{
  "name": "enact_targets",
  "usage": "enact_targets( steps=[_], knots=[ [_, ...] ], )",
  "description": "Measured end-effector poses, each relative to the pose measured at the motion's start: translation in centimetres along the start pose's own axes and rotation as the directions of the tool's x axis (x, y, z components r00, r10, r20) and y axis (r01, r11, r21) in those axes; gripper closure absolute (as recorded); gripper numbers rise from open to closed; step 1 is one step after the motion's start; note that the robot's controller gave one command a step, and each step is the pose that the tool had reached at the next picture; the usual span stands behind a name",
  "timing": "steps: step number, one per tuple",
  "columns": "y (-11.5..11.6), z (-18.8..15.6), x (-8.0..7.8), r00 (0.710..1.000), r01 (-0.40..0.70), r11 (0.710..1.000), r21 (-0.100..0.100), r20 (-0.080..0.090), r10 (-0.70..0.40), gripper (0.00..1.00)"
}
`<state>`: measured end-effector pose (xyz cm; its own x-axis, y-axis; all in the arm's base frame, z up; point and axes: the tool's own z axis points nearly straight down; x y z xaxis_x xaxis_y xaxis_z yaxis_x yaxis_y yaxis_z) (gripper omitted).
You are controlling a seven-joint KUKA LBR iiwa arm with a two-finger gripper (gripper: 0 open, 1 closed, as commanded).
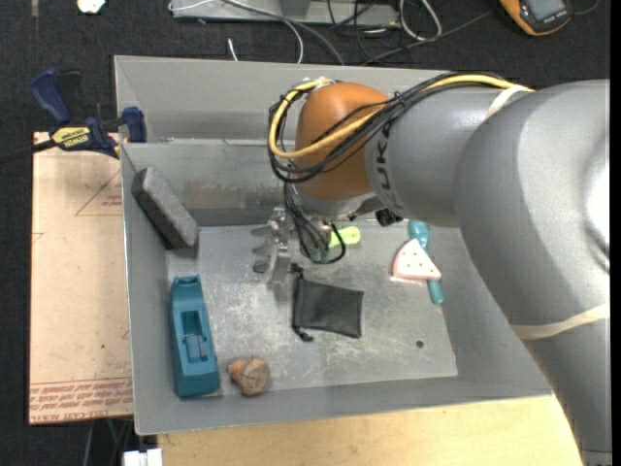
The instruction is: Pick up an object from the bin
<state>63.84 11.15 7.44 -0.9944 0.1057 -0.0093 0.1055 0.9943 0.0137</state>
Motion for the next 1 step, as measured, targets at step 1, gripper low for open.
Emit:
enact_targets(
  steps=[1],
  knots=[
    [0.00,-0.01,0.00,1.000,0.000,1.000,0.000,0.000,0.000,1.00]
  ],
)
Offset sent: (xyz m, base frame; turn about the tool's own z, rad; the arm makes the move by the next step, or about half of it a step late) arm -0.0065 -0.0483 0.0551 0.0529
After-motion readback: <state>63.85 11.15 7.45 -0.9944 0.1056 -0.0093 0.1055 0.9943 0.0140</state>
